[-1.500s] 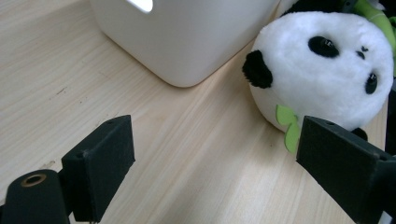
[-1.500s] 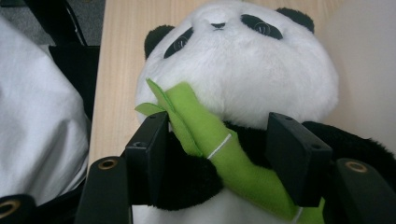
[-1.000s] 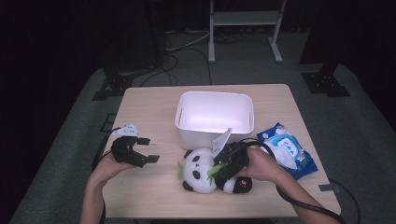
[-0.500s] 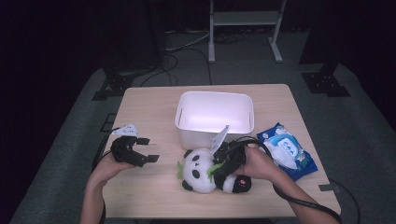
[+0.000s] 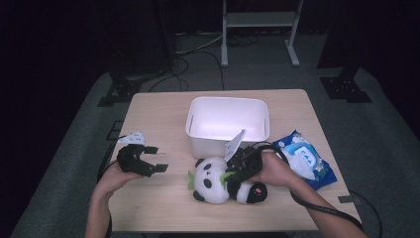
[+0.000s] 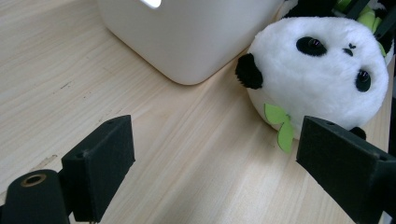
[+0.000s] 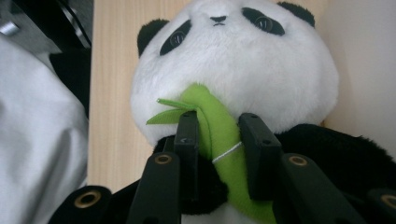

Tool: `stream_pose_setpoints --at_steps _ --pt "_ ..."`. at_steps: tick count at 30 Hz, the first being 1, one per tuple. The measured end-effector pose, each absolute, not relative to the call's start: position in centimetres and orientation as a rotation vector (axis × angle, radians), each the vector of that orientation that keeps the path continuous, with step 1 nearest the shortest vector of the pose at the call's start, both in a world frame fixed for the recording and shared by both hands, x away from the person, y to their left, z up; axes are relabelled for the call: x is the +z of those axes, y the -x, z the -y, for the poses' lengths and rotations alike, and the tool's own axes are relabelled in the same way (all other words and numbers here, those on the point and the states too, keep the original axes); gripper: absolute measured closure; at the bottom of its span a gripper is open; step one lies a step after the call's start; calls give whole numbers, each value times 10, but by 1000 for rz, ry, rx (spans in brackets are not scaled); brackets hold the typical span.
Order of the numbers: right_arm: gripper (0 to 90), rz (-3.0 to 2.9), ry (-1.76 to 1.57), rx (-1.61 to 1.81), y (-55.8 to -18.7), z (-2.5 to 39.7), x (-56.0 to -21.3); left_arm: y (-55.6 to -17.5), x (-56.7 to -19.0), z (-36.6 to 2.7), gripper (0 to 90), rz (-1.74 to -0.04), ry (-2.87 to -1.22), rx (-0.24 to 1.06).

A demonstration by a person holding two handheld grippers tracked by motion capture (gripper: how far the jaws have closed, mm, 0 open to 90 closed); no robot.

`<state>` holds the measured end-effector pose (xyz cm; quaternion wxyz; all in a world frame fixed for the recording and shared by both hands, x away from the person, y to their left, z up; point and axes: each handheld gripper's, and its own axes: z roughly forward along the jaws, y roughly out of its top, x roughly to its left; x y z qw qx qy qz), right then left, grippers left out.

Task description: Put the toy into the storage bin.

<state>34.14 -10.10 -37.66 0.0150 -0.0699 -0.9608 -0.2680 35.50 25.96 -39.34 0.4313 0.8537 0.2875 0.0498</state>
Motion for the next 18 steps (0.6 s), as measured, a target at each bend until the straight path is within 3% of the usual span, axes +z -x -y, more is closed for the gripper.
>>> stream_pose_setpoints --at_steps 18 --pt "735 2924 169 -909 -344 103 -361 -356 -396 -268 101 -742 -2117 126"
